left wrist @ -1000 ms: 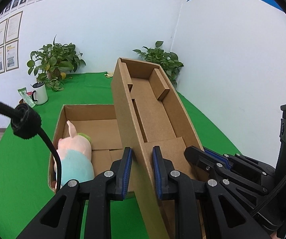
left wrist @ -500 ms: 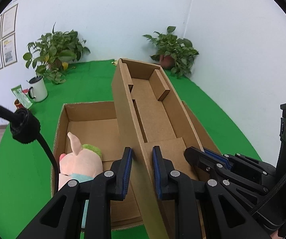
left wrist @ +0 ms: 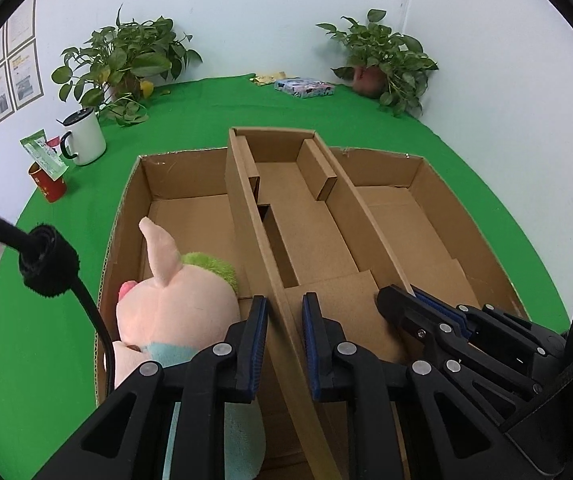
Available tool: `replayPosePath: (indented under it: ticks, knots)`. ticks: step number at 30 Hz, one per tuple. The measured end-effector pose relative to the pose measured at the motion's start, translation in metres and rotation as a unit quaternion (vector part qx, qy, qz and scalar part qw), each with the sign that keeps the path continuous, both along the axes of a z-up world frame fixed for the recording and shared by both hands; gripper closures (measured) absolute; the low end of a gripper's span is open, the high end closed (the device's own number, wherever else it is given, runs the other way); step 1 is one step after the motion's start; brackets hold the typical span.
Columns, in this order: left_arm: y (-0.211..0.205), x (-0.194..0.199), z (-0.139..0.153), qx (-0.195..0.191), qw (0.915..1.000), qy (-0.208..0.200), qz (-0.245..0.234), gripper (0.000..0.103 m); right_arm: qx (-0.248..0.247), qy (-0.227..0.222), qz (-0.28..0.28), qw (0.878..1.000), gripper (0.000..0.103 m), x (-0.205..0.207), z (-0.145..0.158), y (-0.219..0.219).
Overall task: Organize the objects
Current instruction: 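Lower the brown box into the tray box beside the plush pig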
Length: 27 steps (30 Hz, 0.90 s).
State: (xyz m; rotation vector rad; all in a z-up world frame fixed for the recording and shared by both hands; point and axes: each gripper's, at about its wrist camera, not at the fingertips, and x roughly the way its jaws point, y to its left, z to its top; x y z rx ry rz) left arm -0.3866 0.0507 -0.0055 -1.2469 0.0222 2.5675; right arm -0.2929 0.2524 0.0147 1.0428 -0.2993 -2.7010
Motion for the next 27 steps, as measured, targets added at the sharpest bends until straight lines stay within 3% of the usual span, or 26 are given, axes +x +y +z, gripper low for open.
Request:
replayPosePath:
  ticks: [7, 20, 27]
  knots:
    - [0.001, -0.014, -0.011, -0.021, 0.9997, -0.007, 0.008, 0.09, -0.013, -0.012, -0.002, 1.0, 0.095, -0.017, -0.008, 0.001]
    - [0.001, -0.004, -0.045, -0.058, 0.9968, -0.055, 0.003, 0.094, -0.018, -0.083, -0.005, 0.996, 0.091, -0.021, -0.038, -0.005]
    - [-0.011, 0.016, -0.039, -0.025, 0.9977, -0.064, -0.001, 0.094, -0.011, -0.094, 0.008, 0.996, 0.089, -0.021, -0.042, -0.01]
